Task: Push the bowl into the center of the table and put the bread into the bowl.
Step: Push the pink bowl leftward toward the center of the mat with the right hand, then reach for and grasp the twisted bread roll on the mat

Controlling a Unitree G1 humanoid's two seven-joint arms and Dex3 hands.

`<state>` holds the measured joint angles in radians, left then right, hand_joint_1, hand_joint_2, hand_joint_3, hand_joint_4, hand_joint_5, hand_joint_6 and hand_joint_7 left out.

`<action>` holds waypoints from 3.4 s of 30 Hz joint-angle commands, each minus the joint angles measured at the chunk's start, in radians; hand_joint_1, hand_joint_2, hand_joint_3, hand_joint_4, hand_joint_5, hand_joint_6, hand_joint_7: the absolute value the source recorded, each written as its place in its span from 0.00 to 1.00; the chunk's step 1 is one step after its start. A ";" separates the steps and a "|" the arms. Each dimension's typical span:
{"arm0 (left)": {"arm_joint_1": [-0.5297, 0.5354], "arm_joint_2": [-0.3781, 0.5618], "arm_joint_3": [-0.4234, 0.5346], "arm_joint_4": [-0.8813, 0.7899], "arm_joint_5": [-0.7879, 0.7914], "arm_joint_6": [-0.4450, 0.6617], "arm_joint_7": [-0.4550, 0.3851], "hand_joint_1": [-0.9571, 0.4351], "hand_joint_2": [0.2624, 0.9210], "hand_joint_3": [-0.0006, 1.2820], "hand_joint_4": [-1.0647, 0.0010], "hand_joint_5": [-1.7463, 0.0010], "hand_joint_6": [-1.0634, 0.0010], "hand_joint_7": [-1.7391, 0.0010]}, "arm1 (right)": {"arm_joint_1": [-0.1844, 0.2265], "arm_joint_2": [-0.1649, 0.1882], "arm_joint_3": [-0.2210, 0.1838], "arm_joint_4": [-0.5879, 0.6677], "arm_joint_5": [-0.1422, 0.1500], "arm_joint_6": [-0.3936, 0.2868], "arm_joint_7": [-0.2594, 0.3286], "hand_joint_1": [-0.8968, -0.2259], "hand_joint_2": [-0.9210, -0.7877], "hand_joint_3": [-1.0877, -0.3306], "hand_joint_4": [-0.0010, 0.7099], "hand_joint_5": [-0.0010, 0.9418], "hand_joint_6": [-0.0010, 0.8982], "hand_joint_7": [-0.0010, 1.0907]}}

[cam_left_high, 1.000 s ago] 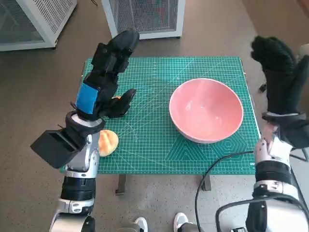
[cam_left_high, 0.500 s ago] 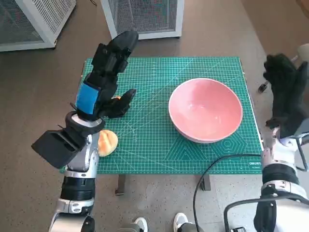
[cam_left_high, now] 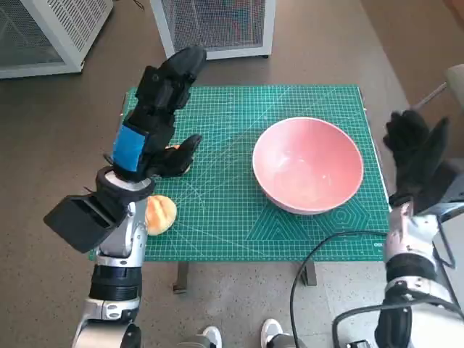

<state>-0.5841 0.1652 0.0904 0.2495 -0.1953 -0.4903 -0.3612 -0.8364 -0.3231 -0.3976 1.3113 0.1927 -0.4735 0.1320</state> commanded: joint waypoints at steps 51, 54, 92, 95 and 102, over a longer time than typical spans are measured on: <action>0.073 0.050 0.053 0.002 -0.001 -0.031 -0.005 0.23 1.00 0.33 0.90 0.93 1.00 0.68 | -0.094 0.263 -0.136 0.020 0.117 0.160 0.072 0.57 0.00 0.42 0.23 0.00 0.10 0.40; 0.077 0.053 0.055 -0.001 0.005 -0.033 0.003 0.23 1.00 0.33 0.89 0.93 1.00 0.68 | -0.106 0.275 -0.143 0.020 0.129 0.167 0.075 0.61 0.00 0.42 0.21 0.00 0.10 0.41; 0.097 0.089 0.097 -0.019 -0.035 -0.004 0.012 0.21 1.00 0.30 0.82 0.98 0.93 0.74 | -0.182 0.247 0.059 -0.088 -0.038 -0.119 0.166 0.50 0.00 0.47 0.26 0.01 0.05 0.48; 0.089 0.097 0.099 -0.014 -0.022 -0.003 0.019 0.21 1.00 0.29 0.81 0.99 0.93 0.75 | -0.175 0.245 0.064 -0.132 -0.015 -0.202 0.244 0.45 0.00 0.49 0.26 0.00 0.02 0.53; 0.057 0.153 0.092 0.036 0.069 -0.004 0.049 0.21 1.00 0.26 0.83 1.00 0.94 0.77 | -0.133 0.253 0.076 -0.301 0.083 -0.314 0.437 0.43 0.00 0.51 0.27 0.01 0.00 0.55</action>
<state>-0.5003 0.2798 0.1817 0.2643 -0.1759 -0.4961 -0.3328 -1.0198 -0.0771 -0.3310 1.0742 0.2348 -0.7590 0.4981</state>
